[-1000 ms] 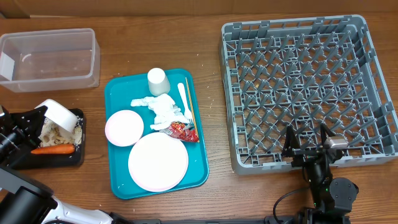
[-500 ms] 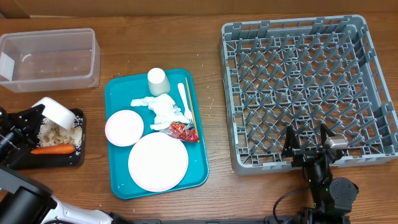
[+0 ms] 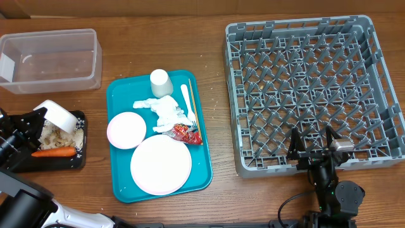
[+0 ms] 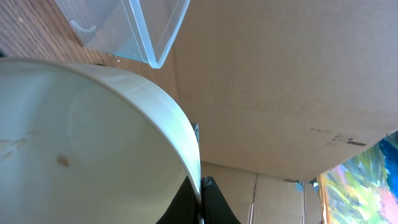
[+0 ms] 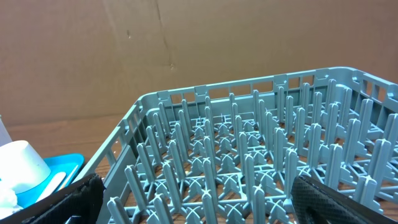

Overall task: Sort waste into correct bins and load items into the dishwasher rack
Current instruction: 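Tip the white bowl to dump its food onto the black tray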

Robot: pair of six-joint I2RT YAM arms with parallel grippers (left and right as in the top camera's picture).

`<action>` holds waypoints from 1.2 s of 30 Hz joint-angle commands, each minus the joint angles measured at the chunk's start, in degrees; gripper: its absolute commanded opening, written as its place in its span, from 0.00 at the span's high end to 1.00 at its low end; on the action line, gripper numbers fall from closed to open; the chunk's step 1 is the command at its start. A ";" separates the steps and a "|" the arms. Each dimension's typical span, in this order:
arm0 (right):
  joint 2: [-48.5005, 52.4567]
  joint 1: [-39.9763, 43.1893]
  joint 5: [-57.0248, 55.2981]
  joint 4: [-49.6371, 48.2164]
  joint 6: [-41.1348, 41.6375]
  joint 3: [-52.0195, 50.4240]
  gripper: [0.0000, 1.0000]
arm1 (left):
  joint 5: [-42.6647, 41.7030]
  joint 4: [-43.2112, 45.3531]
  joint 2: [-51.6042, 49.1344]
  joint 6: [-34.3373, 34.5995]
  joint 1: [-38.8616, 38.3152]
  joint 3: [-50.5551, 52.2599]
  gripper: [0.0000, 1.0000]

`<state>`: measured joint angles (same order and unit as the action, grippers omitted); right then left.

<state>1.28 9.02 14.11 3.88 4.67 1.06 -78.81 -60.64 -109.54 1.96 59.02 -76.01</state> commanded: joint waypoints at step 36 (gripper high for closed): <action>0.00 0.37 -0.55 -0.39 -0.20 -0.59 0.00 | 13.00 -9.27 -0.26 -0.72 1.73 -0.79 0.96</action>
<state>1.28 9.02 14.13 3.88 4.64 1.06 -68.40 -68.16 -109.65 3.36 60.49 -75.99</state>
